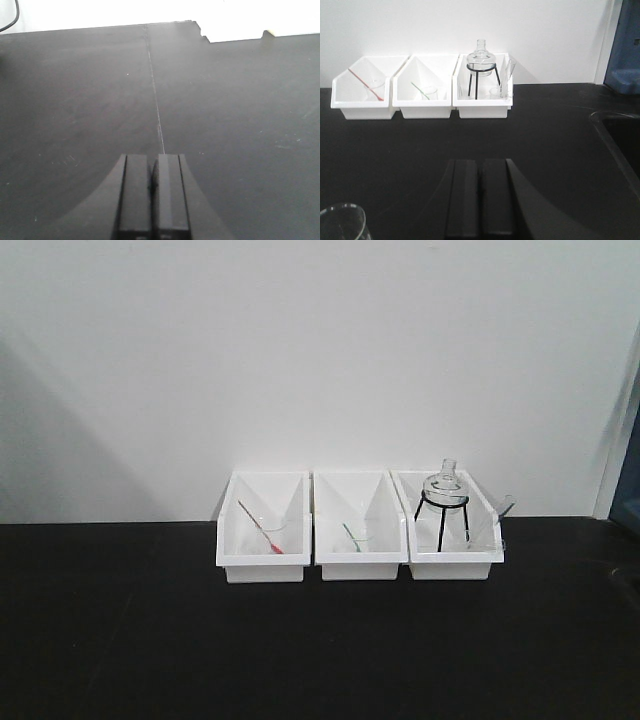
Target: Grab transparent chemical and place on left bench
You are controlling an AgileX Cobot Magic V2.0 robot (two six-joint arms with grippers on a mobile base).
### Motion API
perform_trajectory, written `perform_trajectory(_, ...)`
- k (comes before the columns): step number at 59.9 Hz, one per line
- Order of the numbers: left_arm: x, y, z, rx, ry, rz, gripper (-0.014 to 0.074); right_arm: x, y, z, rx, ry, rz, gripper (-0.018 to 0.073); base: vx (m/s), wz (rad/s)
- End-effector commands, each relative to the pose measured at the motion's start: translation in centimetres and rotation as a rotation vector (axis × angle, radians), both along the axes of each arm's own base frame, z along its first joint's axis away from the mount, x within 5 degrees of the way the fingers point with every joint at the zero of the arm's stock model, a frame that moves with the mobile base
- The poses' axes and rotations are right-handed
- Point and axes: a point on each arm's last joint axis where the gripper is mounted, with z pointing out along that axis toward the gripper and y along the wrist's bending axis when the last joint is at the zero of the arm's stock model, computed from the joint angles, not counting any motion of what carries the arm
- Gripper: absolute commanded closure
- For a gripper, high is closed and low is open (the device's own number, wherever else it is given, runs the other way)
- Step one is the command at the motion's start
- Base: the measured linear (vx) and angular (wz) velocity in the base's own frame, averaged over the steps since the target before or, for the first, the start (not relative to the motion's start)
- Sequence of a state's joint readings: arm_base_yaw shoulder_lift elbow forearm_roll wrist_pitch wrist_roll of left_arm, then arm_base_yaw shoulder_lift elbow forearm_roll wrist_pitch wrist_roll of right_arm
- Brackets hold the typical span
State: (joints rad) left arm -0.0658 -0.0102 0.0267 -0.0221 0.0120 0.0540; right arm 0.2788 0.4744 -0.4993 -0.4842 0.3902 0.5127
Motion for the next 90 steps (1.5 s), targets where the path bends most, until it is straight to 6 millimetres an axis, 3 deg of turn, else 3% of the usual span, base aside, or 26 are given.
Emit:
perform_trajectory(1, -0.1, 0.0, 0.3, -0.014, -0.081, -0.001, 0.06, -0.6, 0.3, 0.6, -0.019, -0.078, 0.058, 0.0567, 0.0, 0.0)
perform_trajectory(10, -0.1, 0.0, 0.3, -0.014, -0.081, -0.001, 0.06, -2.2, 0.1, -2.8, -0.03, -0.107, 0.073, 0.0567, 0.0, 0.0)
perform_trajectory(23, -0.1, 0.0, 0.3, -0.014, -0.081, -0.001, 0.06, -4.3, -1.3, -8.1, 0.067, -0.148, -0.124, 0.0567, 0.0, 0.0)
perform_trajectory(35, -0.1, 0.0, 0.3, -0.014, -0.081, -0.001, 0.06, -4.4, -1.5, -12.3, 0.129, -0.198, -0.165, 0.0567, 0.0, 0.0)
perform_trajectory(90, -0.1, 0.0, 0.3, -0.014, -0.081, -0.001, 0.06, -4.5, -1.6, -12.4, 0.116, -0.189, -0.169, 0.0567, 0.0, 0.0)
